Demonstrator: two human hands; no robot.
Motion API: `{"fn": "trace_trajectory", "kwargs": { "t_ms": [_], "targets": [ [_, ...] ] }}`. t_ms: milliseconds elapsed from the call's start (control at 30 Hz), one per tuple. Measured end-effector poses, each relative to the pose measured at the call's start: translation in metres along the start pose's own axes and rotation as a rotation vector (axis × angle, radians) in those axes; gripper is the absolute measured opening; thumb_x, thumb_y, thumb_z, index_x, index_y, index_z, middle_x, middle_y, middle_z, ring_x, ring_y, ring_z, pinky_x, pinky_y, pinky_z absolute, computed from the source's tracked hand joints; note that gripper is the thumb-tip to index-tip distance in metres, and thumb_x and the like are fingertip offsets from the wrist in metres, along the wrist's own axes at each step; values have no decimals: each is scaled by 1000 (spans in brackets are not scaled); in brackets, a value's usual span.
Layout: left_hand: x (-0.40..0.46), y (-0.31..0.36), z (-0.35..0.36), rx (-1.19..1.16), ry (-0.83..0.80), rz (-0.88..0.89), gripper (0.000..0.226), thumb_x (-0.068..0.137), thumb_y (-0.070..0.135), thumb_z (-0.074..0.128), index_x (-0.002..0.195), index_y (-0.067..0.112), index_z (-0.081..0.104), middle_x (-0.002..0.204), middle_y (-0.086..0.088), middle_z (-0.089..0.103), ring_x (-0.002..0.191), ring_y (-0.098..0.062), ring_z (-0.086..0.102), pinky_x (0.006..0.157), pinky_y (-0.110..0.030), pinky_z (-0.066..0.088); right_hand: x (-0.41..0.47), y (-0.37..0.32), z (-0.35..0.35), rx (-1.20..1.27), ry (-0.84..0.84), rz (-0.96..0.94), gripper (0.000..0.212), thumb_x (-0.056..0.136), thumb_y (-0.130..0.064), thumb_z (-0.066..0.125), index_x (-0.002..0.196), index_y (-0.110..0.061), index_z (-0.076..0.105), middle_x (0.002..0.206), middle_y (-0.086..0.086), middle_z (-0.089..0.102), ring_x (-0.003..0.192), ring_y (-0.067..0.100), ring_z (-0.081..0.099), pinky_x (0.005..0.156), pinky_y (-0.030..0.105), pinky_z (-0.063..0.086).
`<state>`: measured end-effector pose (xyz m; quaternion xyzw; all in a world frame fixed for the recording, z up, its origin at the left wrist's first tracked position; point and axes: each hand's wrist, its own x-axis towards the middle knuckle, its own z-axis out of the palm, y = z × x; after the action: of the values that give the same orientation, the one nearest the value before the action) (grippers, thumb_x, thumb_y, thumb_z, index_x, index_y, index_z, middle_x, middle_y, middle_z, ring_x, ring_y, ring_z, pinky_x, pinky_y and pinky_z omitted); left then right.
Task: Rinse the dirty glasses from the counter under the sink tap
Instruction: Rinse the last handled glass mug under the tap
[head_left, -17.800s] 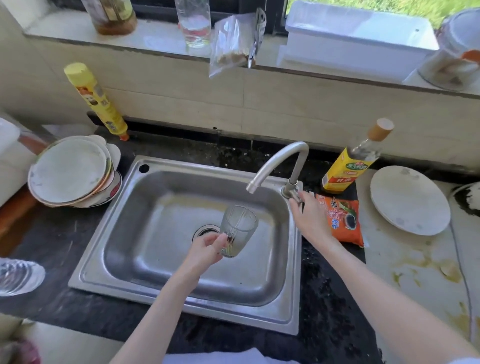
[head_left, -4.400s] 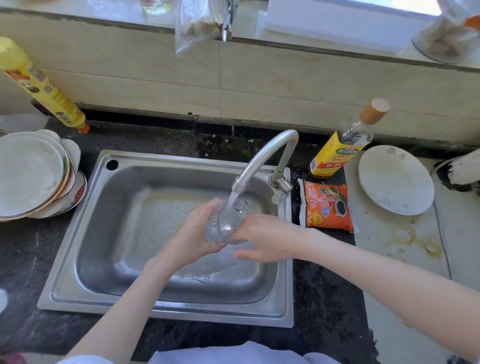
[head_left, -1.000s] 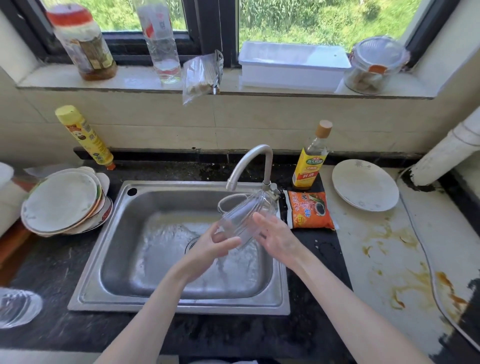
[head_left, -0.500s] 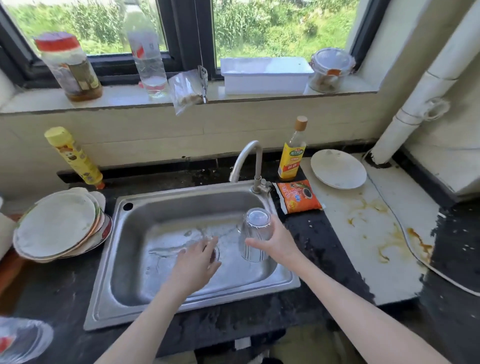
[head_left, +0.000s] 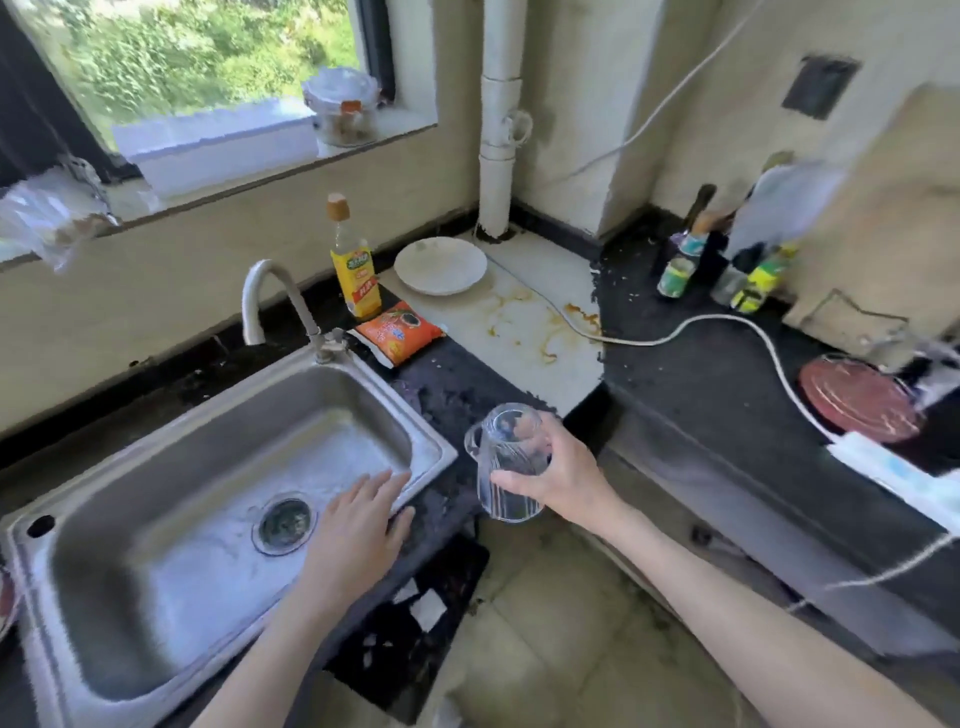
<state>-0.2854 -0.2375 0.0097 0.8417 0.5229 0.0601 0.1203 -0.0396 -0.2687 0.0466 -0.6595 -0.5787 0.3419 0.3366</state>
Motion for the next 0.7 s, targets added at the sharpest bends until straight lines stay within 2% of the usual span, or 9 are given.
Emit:
{"fn": "trace_trajectory", "kwargs": {
  "t_ms": [67, 167, 233, 333, 433, 600, 633, 700],
  "targets": [
    [1, 38, 9, -44, -21, 105, 51, 91, 44, 35, 134, 19, 48, 134, -2, 53, 126, -26, 47, 98, -43, 42, -37, 15, -31, 19, 96, 52, 49, 61, -50, 77, 96, -44, 43, 103, -21, 57, 98, 3, 57, 79, 20, 43],
    [-3, 104, 19, -49, -96, 256, 47, 96, 40, 42, 140, 25, 40, 144, 2, 43, 136, -21, 35, 109, -38, 30, -97, 43, -78, 58, 240, 134, 50, 61, -47, 76, 99, -37, 47, 106, -19, 57, 101, 6, 56, 88, 31, 46],
    [-10, 151, 26, -24, -115, 340, 50, 95, 47, 36, 139, 25, 42, 141, 2, 46, 134, -21, 39, 107, -36, 32, -143, 63, -108, 65, 326, 183, 54, 63, -43, 80, 104, -28, 49, 106, -18, 56, 103, 8, 56, 91, 32, 44],
    [-26, 226, 41, -37, -117, 476, 62, 86, 54, 28, 134, 22, 49, 134, -2, 55, 127, -24, 48, 102, -37, 39, -215, 92, -152, 68, 428, 249, 55, 64, -43, 81, 106, -27, 48, 108, -17, 56, 104, 9, 55, 92, 32, 44],
    [-45, 302, 59, -60, -182, 589, 66, 85, 56, 24, 137, 23, 45, 137, -1, 51, 129, -23, 45, 106, -38, 38, -288, 121, -195, 94, 512, 287, 49, 66, -41, 79, 101, -32, 47, 106, -19, 55, 102, 5, 54, 90, 28, 43],
    [-68, 412, 77, -68, -254, 784, 55, 86, 46, 33, 123, 16, 59, 117, -6, 65, 106, -27, 63, 84, -41, 53, -379, 148, -259, 115, 675, 339, 45, 71, -30, 81, 97, -43, 46, 104, -22, 56, 97, 0, 55, 81, 16, 43],
    [-71, 436, 81, -71, -258, 821, 54, 86, 46, 33, 124, 16, 58, 118, -5, 65, 107, -27, 63, 85, -41, 52, -396, 155, -272, 121, 712, 358, 46, 71, -28, 80, 97, -43, 46, 103, -24, 56, 97, 0, 55, 80, 14, 43],
    [-75, 482, 88, -64, -275, 874, 51, 92, 45, 34, 135, 20, 48, 133, -3, 54, 122, -24, 52, 98, -38, 43, -427, 167, -295, 130, 782, 392, 48, 71, -27, 81, 100, -44, 47, 104, -23, 57, 96, -4, 55, 78, 12, 42]
  ]
}}
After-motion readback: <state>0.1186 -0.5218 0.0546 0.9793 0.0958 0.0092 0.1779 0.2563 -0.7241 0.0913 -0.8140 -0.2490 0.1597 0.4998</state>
